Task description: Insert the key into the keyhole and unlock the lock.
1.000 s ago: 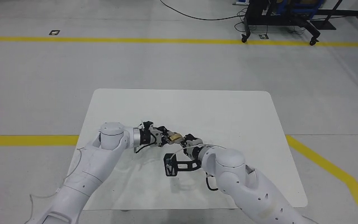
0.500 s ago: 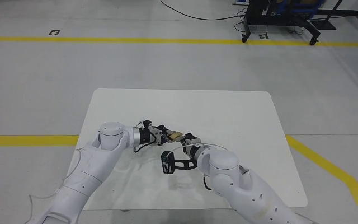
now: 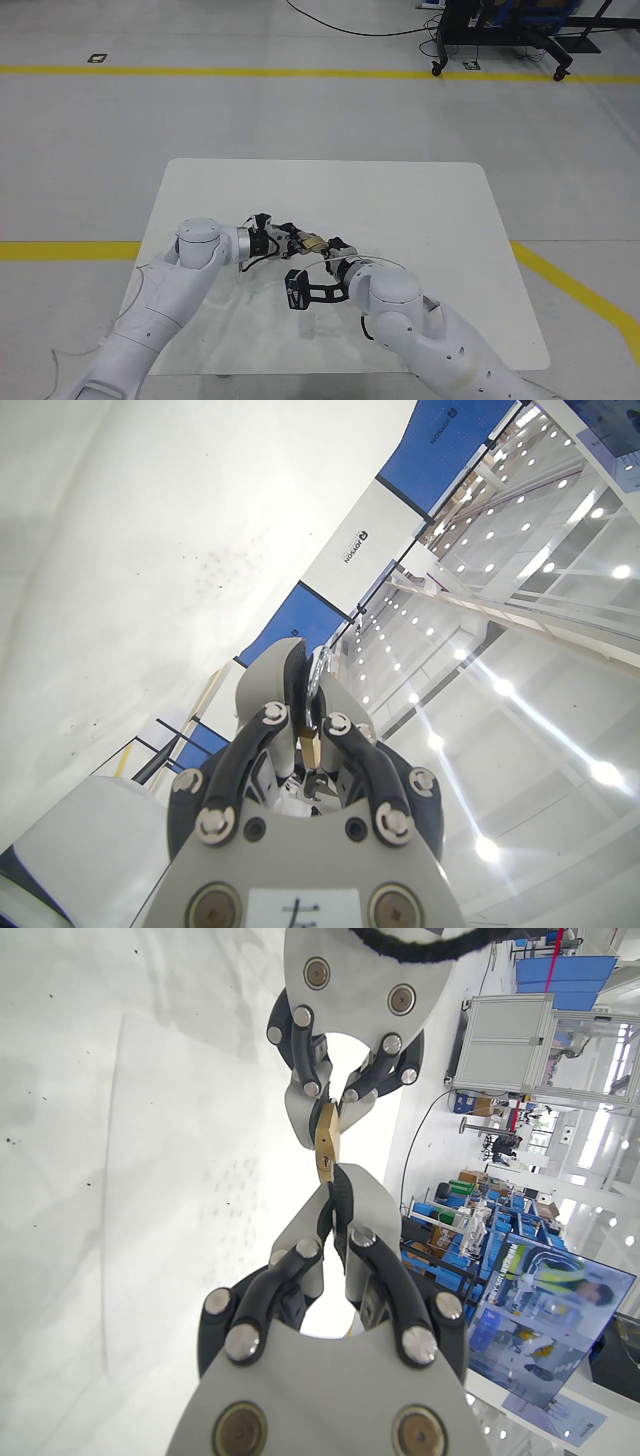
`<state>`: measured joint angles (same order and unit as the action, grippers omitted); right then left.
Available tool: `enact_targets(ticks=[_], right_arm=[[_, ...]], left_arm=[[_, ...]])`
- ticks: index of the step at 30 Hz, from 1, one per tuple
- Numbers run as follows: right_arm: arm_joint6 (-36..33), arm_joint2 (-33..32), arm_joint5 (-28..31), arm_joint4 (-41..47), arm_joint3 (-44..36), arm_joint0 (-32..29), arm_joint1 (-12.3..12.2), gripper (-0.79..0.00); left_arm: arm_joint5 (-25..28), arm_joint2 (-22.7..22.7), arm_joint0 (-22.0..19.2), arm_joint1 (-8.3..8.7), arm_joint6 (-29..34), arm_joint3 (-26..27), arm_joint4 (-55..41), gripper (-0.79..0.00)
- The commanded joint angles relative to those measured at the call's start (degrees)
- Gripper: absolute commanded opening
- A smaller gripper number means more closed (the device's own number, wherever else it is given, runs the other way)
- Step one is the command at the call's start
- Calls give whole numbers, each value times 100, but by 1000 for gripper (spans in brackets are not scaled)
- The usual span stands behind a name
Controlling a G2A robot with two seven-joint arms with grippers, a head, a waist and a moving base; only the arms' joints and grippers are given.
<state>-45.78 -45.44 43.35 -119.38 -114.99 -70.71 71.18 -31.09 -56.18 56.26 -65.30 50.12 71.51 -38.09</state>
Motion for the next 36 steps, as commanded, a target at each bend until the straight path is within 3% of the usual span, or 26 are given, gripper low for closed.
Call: enact_targets(ticks=[1,36], right_arm=[[-9,-7,-2,-5,-17,-10,8,-785],[-476,227,99,-43,189,120,272,-785]], left_arm=[[25,-8,2,-1,-24,0,-6,-785],[53,53,-22,-11,-112,17,142,-785]])
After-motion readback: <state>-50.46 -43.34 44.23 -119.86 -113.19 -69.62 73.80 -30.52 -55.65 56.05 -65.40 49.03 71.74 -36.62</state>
